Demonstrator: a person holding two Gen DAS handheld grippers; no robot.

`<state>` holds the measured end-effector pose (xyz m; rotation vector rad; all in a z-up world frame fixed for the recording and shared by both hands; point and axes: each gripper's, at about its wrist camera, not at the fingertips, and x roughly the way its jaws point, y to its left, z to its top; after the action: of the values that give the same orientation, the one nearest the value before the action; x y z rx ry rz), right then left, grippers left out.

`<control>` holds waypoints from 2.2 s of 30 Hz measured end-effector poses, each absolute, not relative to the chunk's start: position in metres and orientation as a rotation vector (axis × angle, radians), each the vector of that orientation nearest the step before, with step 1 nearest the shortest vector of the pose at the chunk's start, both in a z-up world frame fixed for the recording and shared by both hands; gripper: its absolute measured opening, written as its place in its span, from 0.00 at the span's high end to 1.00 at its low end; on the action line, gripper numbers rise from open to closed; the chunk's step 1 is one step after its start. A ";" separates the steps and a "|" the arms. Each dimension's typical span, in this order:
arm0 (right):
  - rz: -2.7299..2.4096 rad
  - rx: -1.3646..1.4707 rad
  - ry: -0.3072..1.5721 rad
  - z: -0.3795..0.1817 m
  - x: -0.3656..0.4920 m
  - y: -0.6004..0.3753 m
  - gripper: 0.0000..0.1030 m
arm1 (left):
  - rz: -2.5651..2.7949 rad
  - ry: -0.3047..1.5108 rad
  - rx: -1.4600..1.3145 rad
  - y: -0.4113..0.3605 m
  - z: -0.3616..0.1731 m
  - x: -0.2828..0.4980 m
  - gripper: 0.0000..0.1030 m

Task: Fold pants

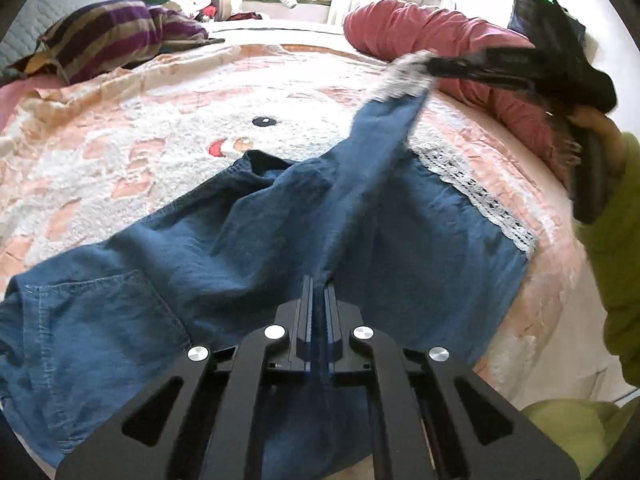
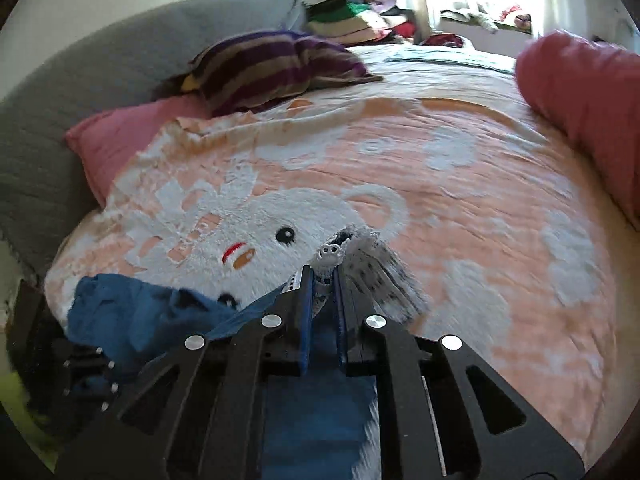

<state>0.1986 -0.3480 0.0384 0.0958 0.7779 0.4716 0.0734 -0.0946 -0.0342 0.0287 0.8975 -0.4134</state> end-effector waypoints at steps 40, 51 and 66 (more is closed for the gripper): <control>0.438 -0.017 0.937 -0.005 0.064 -0.424 0.81 | -0.555 0.930 0.283 -0.129 -0.037 0.018 0.96; 0.756 -0.598 0.798 -0.030 0.041 -0.292 0.70 | -0.542 0.935 0.246 -0.123 -0.038 0.021 0.68; 0.875 -0.570 0.851 -0.048 0.045 -0.297 0.98 | -0.621 0.937 0.275 -0.126 -0.035 0.014 0.95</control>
<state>0.0455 -0.2974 -0.0476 -0.5704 0.8509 0.8752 0.0142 -0.1258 -0.0352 0.2749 0.9369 -0.6214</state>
